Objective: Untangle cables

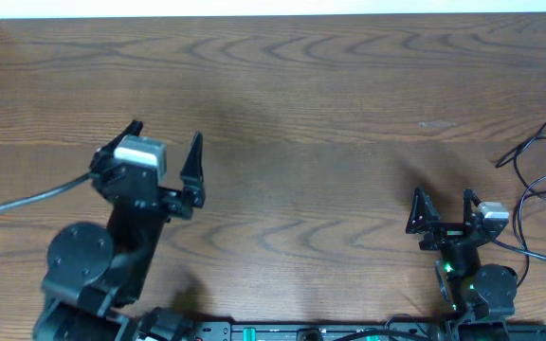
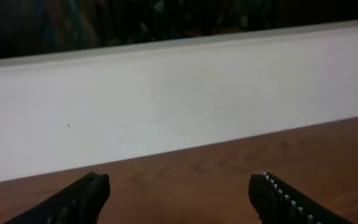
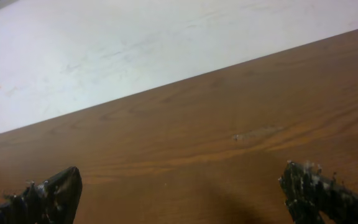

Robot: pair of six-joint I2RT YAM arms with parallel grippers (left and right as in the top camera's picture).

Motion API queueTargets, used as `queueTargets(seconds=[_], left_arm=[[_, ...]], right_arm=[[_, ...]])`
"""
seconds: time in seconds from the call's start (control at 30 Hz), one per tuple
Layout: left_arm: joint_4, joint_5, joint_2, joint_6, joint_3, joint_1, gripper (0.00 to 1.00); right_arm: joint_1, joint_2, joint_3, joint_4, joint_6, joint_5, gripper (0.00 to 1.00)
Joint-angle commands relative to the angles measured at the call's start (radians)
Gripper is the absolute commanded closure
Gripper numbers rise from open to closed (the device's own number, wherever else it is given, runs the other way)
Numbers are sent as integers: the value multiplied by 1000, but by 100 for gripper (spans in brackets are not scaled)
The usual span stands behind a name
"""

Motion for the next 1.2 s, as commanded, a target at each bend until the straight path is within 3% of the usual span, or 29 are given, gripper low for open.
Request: queueTargets(seconds=[0.0,0.13,0.33,0.43,0.57,0.77,0.93,1.17], left_arm=[[45,8,73,21,-38,6,23],[211,44,207,10,-129,5,23],[386,240,443,-156,-141,4,22],[470,317,555,-171,-141,4,11],[517,344,678,-171,-141,4,4],[536,332,714,-176,-141,4,1],[587,322,730,-50,-141,4,1],[633,303,774,-45,-145,24,0]], right_arm=[[11,-10,-1,-5,-13,5,1],[11,-10,-1,-5,-13,5,1],[11,-10,-1,-5,-12,5,1],[11,-10,-1,-5,-12,5,1],[11,-10,-1,-5,-13,5,1],[11,-10,-1,-5,-13,5,1],[11,-10,-1,-5,-12,5,1],[11,-10,-1,-5,-12,5,1]])
